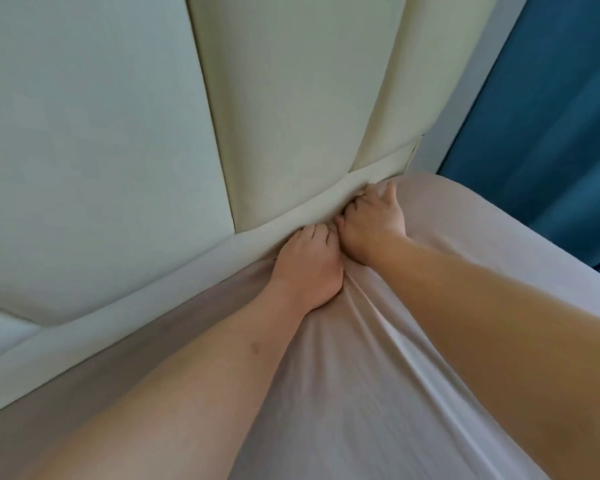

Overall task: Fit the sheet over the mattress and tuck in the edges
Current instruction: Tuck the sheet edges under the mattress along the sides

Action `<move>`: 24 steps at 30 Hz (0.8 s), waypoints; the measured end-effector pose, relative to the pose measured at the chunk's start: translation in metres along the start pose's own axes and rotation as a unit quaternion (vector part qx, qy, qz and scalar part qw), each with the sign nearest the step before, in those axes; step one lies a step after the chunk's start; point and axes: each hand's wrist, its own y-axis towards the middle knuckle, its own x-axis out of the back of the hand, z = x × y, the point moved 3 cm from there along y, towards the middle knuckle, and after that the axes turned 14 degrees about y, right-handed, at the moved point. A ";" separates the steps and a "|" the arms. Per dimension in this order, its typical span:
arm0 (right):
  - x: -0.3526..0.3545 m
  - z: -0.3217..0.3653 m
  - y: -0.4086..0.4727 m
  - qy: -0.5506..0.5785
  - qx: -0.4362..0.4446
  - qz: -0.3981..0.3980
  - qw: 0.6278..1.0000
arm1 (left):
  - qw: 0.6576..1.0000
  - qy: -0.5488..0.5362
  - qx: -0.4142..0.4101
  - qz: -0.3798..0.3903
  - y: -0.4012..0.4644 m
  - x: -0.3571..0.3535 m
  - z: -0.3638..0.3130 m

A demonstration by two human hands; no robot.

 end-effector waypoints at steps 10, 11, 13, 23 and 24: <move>0.014 0.024 -0.033 0.246 -0.171 -0.027 0.954 | 0.981 -0.041 0.097 0.166 -0.193 0.074 0.092; 0.014 0.039 -0.044 0.255 -0.172 -0.026 0.951 | 0.979 -0.042 0.098 0.176 -0.205 0.072 0.106; 0.017 0.088 -0.085 0.284 -0.148 -0.003 0.947 | 0.974 -0.066 0.094 0.196 -0.209 0.066 0.114; 0.058 0.237 -0.180 0.240 -0.037 0.106 0.964 | 0.934 -0.191 0.082 0.289 -0.266 0.110 0.162; 0.070 0.268 -0.193 0.255 -0.009 0.110 0.961 | 0.939 -0.159 0.090 0.292 -0.300 0.119 0.178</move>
